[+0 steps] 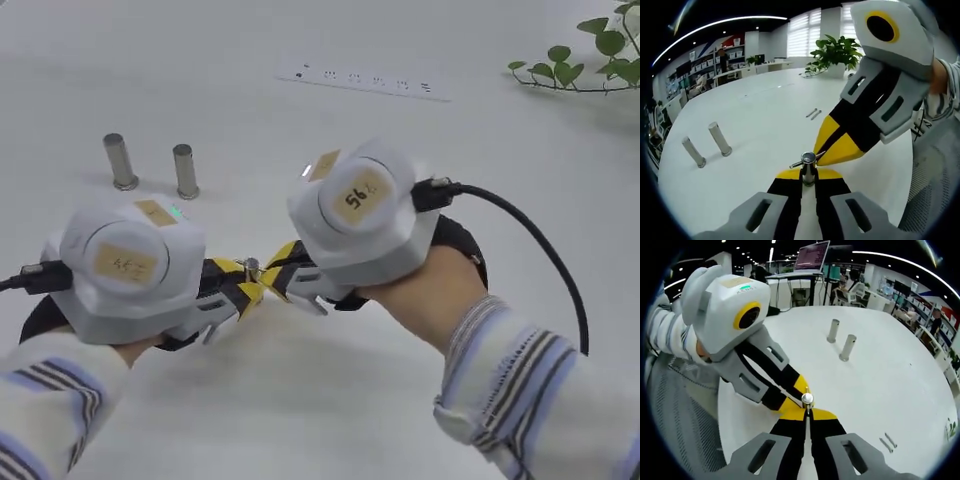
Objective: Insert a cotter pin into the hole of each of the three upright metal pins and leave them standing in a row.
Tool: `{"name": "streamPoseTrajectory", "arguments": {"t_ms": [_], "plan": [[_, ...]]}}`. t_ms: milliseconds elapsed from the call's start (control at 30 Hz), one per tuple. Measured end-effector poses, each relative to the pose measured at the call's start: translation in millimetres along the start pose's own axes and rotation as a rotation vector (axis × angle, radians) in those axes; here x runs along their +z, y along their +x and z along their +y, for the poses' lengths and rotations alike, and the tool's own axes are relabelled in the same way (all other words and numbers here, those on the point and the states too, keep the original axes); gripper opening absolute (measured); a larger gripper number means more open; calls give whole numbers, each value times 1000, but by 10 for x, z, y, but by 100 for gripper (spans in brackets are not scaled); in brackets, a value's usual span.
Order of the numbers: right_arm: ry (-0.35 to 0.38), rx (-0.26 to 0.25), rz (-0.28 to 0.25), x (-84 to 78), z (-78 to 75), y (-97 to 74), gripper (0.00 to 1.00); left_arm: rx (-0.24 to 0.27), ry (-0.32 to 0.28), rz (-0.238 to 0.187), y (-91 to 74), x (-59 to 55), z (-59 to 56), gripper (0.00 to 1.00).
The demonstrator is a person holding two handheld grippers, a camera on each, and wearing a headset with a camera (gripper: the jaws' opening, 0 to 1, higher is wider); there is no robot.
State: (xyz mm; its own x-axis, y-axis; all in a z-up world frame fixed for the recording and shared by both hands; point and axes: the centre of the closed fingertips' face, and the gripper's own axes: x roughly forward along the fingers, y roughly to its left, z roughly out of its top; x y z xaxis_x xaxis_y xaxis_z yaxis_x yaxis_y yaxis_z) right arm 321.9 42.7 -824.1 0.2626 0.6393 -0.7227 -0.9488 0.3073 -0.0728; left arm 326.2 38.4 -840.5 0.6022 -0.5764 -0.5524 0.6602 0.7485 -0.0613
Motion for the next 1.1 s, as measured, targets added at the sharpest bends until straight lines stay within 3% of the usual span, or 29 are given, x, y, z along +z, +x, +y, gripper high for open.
{"name": "streamPoseTrajectory", "arguments": {"t_ms": [67, 133, 200, 333, 533, 1033, 1100], "plan": [[8, 7, -14, -9, -9, -3, 4, 9, -21, -2, -1, 3, 34, 7], [42, 28, -41, 2, 16, -25, 7, 8, -19, -2, 1, 2, 26, 7], [31, 29, -51, -2, 4, -73, 9, 9, -5, 1, 16, -1, 4, 7], [17, 25, -42, -29, -3, -134, 11, 9, -10, -2, 36, 8, 8, 7], [-1, 17, -19, -58, -18, -159, 6, 8, -8, -3, 33, 2, 8, 7], [9, 21, -32, -16, -8, -136, 3, 10, -12, 1, 30, -5, 4, 7], [18, 16, -43, -8, -14, -151, 3, 13, -39, 4, 25, -5, 3, 7]]}}
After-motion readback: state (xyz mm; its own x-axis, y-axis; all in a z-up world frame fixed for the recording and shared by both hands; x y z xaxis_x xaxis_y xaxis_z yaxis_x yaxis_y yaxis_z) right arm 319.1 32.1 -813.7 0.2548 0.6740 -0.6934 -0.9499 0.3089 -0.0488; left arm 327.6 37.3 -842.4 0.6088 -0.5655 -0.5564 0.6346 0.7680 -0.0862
